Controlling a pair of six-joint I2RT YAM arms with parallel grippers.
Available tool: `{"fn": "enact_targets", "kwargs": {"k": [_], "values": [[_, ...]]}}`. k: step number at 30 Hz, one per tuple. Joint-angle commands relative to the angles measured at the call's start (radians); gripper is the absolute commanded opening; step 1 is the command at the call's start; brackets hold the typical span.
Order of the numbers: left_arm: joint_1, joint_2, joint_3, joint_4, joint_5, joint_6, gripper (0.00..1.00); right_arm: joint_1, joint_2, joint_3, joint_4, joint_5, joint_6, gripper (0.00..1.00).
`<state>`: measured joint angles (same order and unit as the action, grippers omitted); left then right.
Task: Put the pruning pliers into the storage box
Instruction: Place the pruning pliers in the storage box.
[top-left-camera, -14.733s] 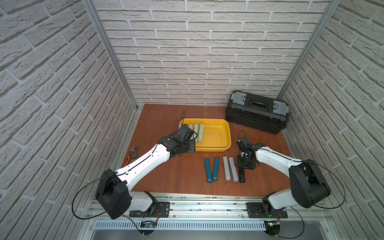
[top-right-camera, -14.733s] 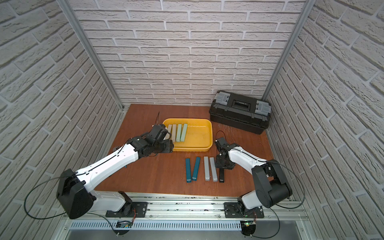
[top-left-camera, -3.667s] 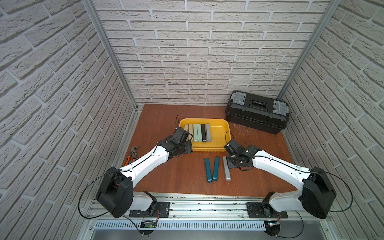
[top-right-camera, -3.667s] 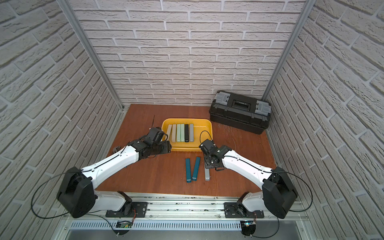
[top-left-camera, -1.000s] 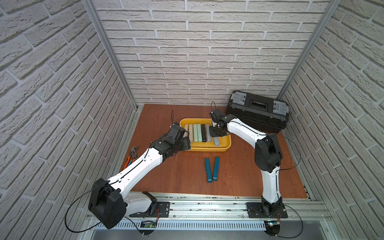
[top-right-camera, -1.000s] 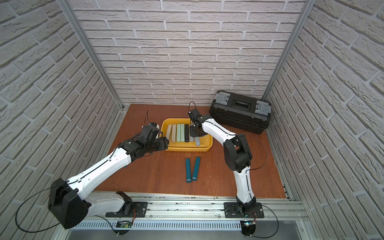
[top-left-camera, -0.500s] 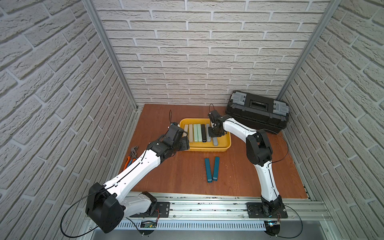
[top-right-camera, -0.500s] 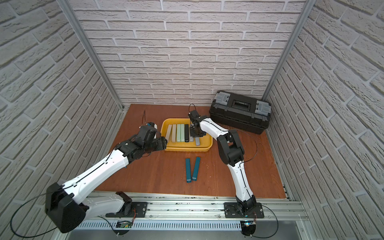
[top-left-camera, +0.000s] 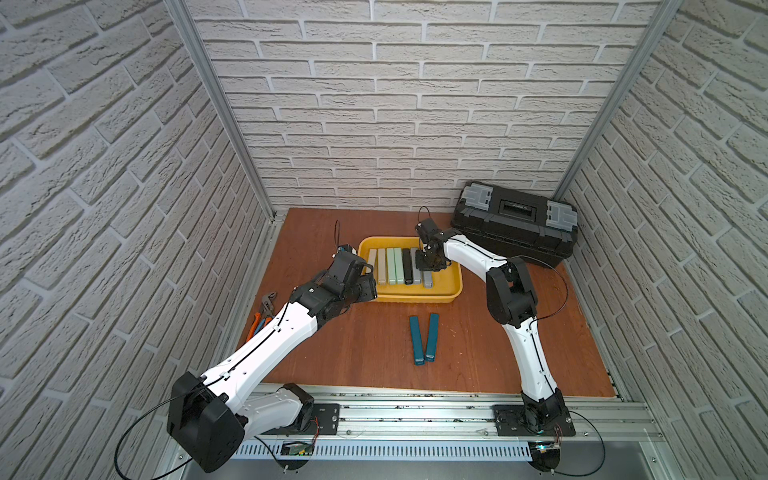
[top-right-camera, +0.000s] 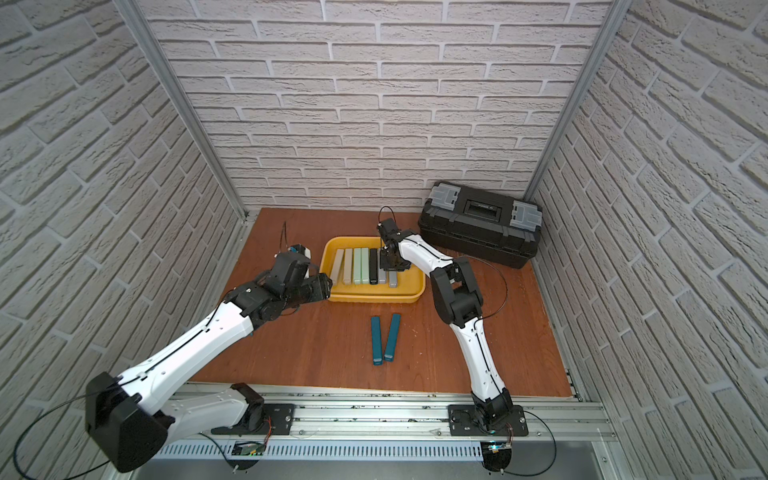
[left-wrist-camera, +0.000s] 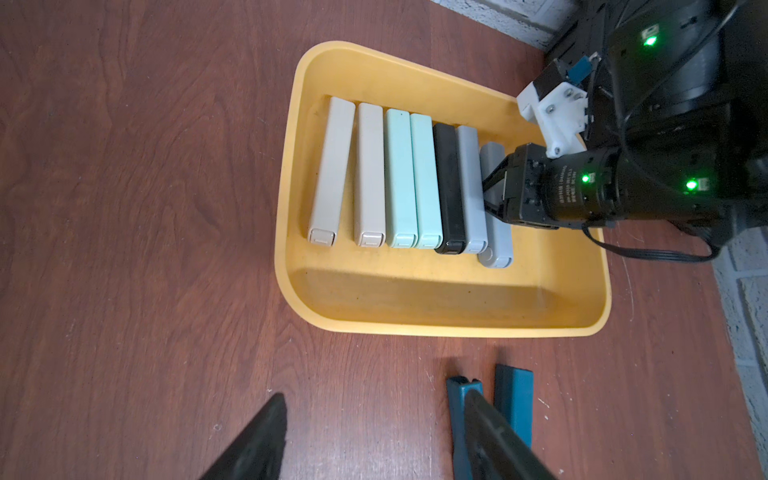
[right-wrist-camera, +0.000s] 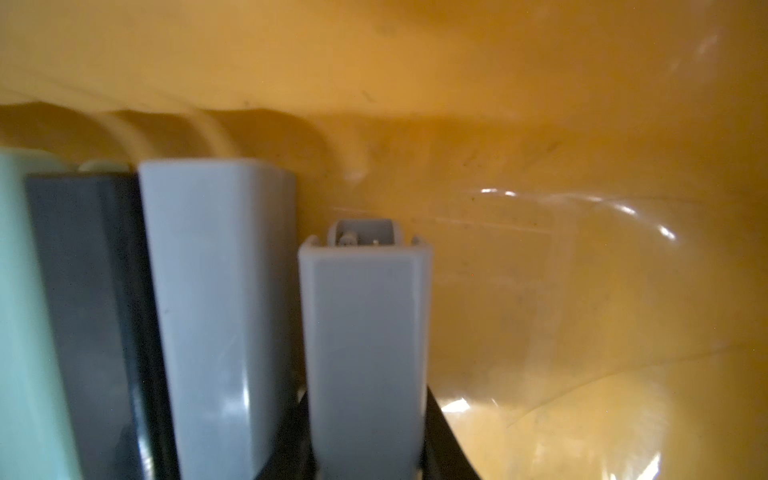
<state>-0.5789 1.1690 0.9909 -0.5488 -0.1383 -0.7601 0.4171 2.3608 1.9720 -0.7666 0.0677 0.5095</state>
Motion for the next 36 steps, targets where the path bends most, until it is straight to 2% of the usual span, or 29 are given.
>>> {"fn": "enact_targets", "kwargs": {"k": [1,4,15,27,36], "values": [[0.005,-0.008,-0.006,0.005,-0.014,-0.001,0.68,-0.008,0.012,0.02,0.043,-0.01,0.034,0.23],[0.006,-0.002,-0.005,0.006,-0.009,0.0,0.67,-0.009,0.003,0.021,0.038,-0.004,0.038,0.25],[0.007,0.024,0.0,0.024,0.008,-0.002,0.68,-0.012,-0.105,0.011,-0.002,0.017,0.009,0.42],[0.007,0.044,0.004,0.04,0.017,0.017,0.68,-0.009,-0.326,-0.058,-0.059,0.085,-0.023,0.44],[0.01,0.045,-0.029,0.073,0.028,0.025,0.68,0.002,-0.638,-0.352,-0.039,0.147,-0.02,0.46]]}}
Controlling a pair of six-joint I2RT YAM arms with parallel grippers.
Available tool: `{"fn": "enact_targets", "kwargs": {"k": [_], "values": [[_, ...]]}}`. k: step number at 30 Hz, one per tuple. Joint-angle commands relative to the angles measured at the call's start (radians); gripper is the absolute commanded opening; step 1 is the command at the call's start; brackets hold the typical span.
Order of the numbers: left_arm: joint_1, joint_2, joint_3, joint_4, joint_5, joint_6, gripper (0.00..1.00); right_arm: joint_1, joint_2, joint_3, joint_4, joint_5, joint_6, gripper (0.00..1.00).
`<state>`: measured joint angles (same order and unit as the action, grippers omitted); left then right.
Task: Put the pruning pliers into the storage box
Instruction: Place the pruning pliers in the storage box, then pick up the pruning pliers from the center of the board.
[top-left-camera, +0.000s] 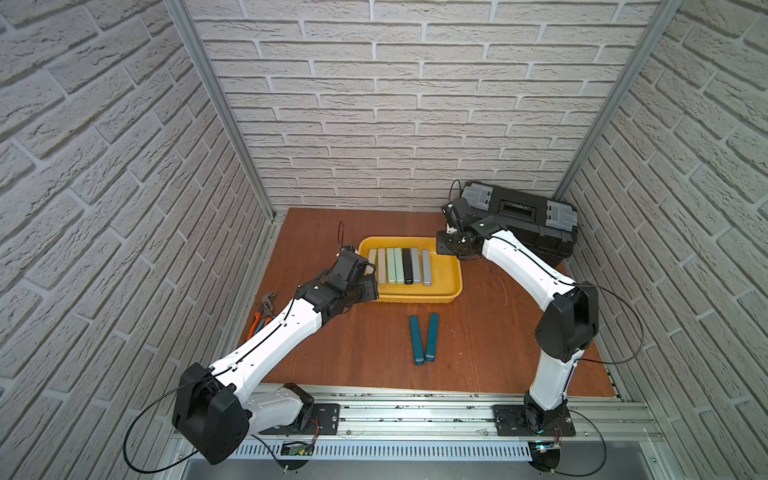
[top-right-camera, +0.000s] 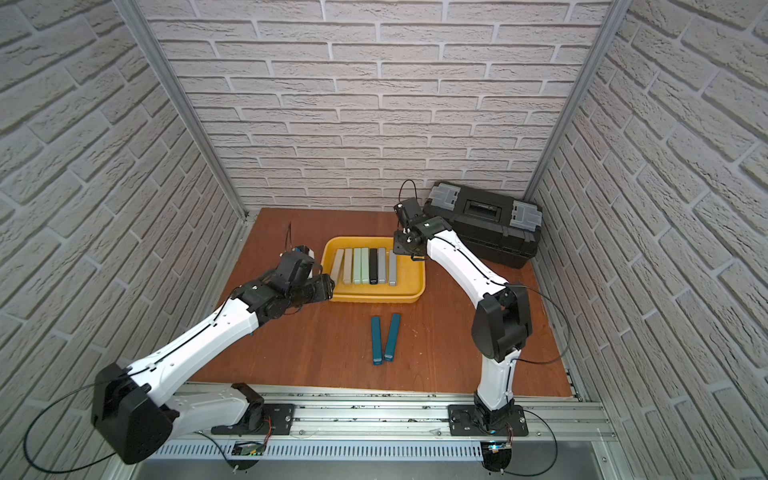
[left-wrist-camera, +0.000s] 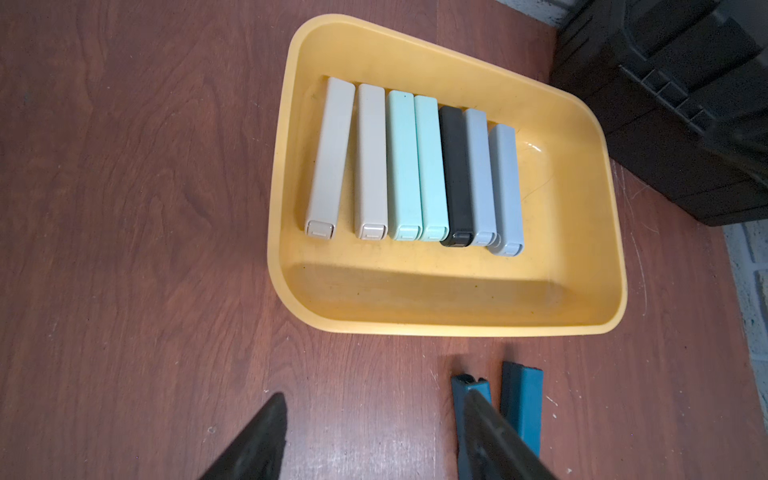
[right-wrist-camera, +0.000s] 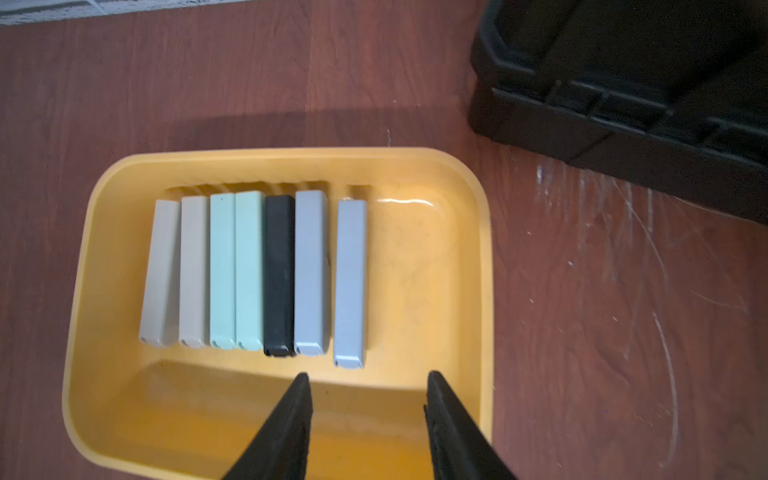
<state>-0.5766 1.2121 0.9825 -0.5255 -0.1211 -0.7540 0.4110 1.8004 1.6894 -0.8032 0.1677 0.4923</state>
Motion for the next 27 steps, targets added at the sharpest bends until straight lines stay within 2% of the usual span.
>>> {"fn": "enact_targets", "kwargs": {"k": [1,9,16,21,27], "values": [[0.009,0.0,-0.025,0.057,0.011,0.018,0.68,0.012,-0.113,-0.108,0.003,0.053,-0.002,0.46],[0.014,0.05,-0.045,0.091,-0.008,0.008,0.68,0.091,-0.361,-0.387,-0.001,0.221,0.014,0.46],[0.006,0.056,-0.076,0.132,-0.017,-0.021,0.68,0.17,-0.526,-0.625,-0.035,0.22,0.2,0.48],[0.006,0.074,-0.055,0.116,-0.002,-0.01,0.68,0.244,-0.544,-0.763,0.019,0.169,0.35,0.53],[0.005,0.04,-0.068,0.097,-0.012,-0.009,0.68,0.336,-0.46,-0.812,0.074,0.113,0.449,0.55]]}}
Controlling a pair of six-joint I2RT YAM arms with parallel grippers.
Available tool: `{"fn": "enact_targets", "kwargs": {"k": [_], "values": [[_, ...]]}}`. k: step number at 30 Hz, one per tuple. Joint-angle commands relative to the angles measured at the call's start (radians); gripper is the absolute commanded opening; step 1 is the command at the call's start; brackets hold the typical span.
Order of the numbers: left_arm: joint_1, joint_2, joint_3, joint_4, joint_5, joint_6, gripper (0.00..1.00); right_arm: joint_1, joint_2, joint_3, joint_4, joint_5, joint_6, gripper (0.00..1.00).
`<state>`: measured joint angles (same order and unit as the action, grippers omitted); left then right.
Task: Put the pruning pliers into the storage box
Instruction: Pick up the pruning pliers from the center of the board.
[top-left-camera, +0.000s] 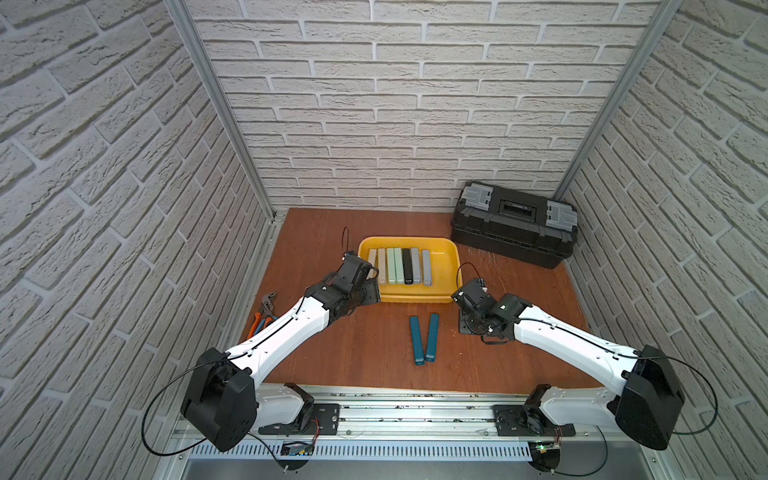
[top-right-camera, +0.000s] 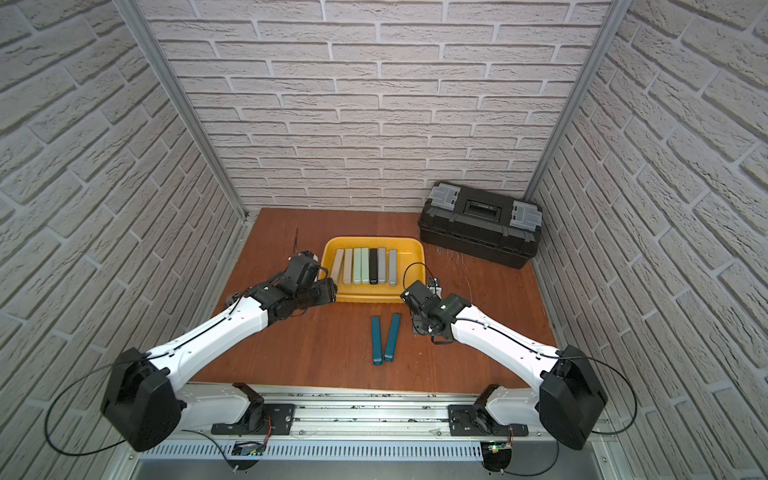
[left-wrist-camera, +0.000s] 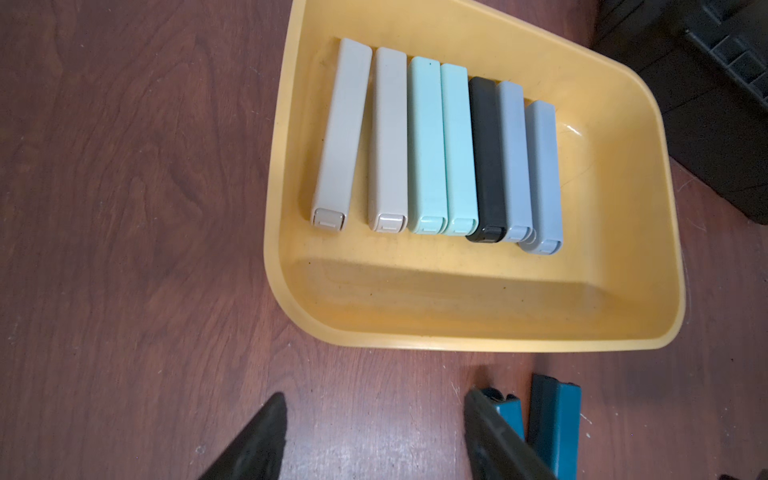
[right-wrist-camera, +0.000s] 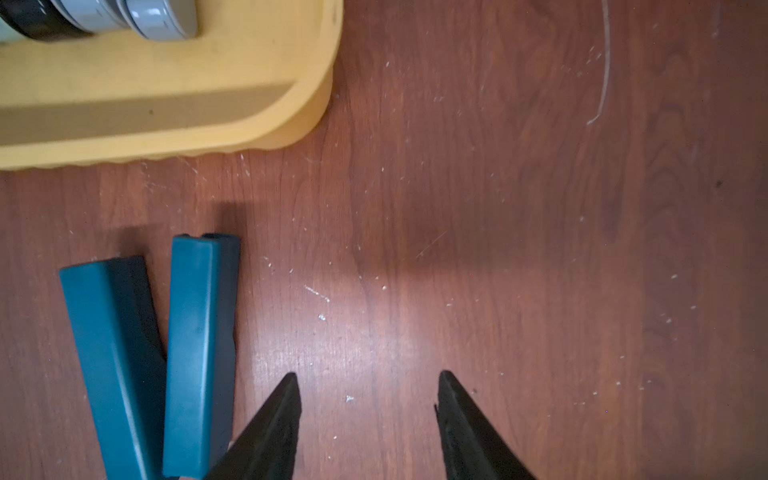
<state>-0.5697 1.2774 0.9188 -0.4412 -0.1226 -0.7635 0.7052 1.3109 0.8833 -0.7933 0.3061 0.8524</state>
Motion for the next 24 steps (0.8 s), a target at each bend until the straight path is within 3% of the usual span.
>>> {"fn": "enact_targets", "kwargs": {"k": [1,7,24], "values": [[0.001,-0.032,-0.009,0.009,-0.012,0.001,0.68,0.057,0.048,-0.003,0.068,-0.026,0.097,0.56],[0.008,-0.051,-0.036,0.012,-0.007,0.0,0.68,0.078,0.128,0.011,0.192,-0.093,0.096,0.57],[0.017,-0.074,-0.056,0.021,0.001,-0.003,0.68,0.082,0.271,0.065,0.296,-0.168,0.088,0.58]]}}
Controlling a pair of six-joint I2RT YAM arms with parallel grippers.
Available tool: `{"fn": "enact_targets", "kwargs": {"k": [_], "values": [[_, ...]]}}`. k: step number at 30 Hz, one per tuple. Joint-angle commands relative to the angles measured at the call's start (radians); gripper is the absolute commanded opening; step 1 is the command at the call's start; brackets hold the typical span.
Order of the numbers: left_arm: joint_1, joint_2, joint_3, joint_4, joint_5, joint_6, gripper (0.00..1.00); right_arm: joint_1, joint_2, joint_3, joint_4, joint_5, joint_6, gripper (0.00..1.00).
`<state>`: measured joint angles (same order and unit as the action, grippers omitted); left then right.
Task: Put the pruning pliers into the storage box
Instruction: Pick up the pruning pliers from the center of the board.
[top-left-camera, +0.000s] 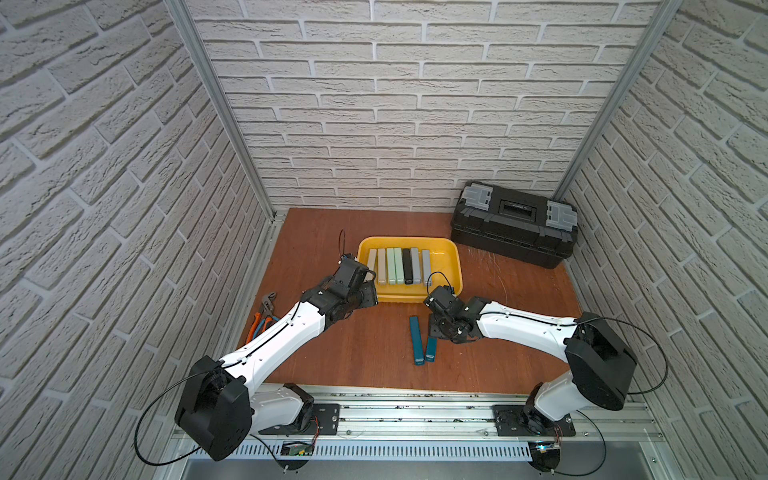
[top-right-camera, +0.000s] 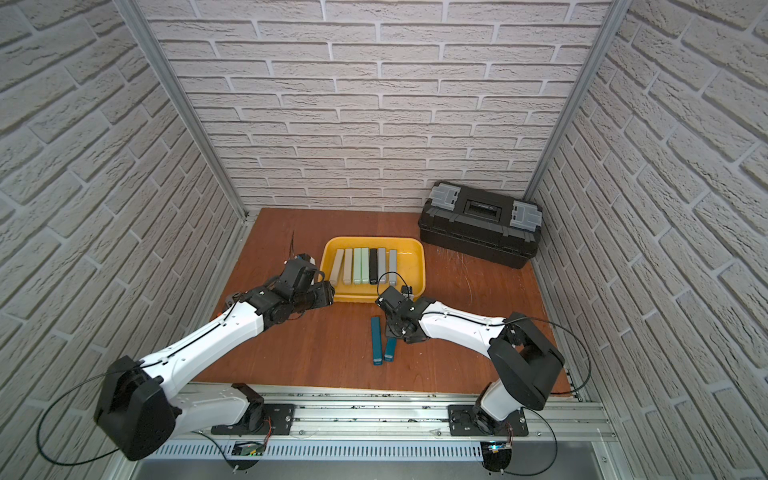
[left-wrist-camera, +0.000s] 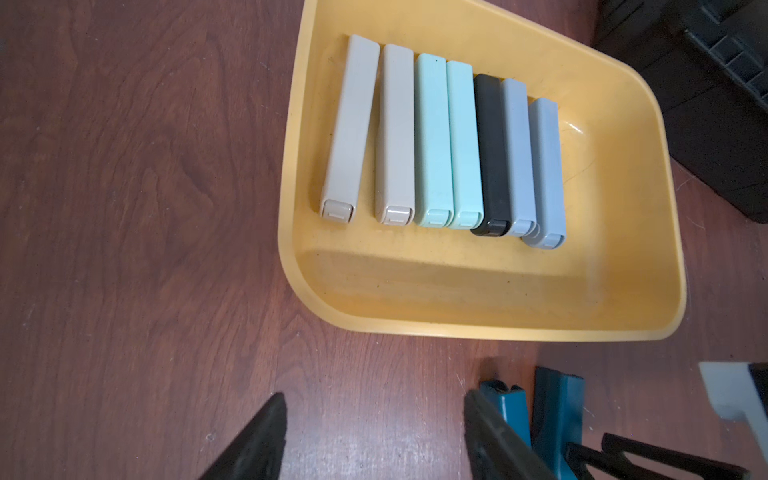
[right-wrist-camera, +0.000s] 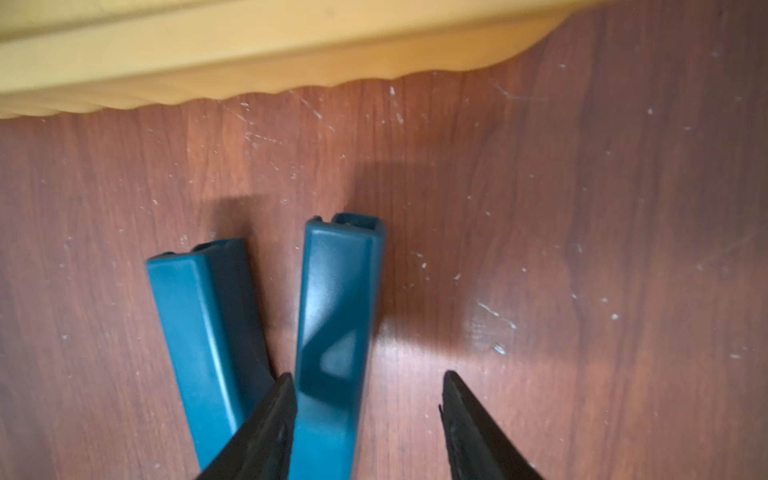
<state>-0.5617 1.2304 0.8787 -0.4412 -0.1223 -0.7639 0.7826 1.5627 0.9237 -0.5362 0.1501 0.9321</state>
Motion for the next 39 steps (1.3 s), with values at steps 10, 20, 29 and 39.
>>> {"fn": "enact_targets", "kwargs": {"k": [10,20,29,39], "values": [[0.021,-0.052,-0.023,0.002,0.0,-0.002,0.68,0.005,0.114,0.046,0.064,-0.039,0.033,0.57],[0.029,-0.052,-0.021,-0.007,0.0,-0.002,0.68,0.005,0.17,0.054,0.061,-0.041,0.036,0.4],[0.029,-0.046,-0.02,-0.005,0.0,-0.003,0.68,0.004,0.143,0.069,0.003,-0.023,0.011,0.19],[0.032,-0.044,-0.021,-0.003,0.001,-0.006,0.68,0.001,0.023,0.256,-0.207,0.047,-0.169,0.19]]}}
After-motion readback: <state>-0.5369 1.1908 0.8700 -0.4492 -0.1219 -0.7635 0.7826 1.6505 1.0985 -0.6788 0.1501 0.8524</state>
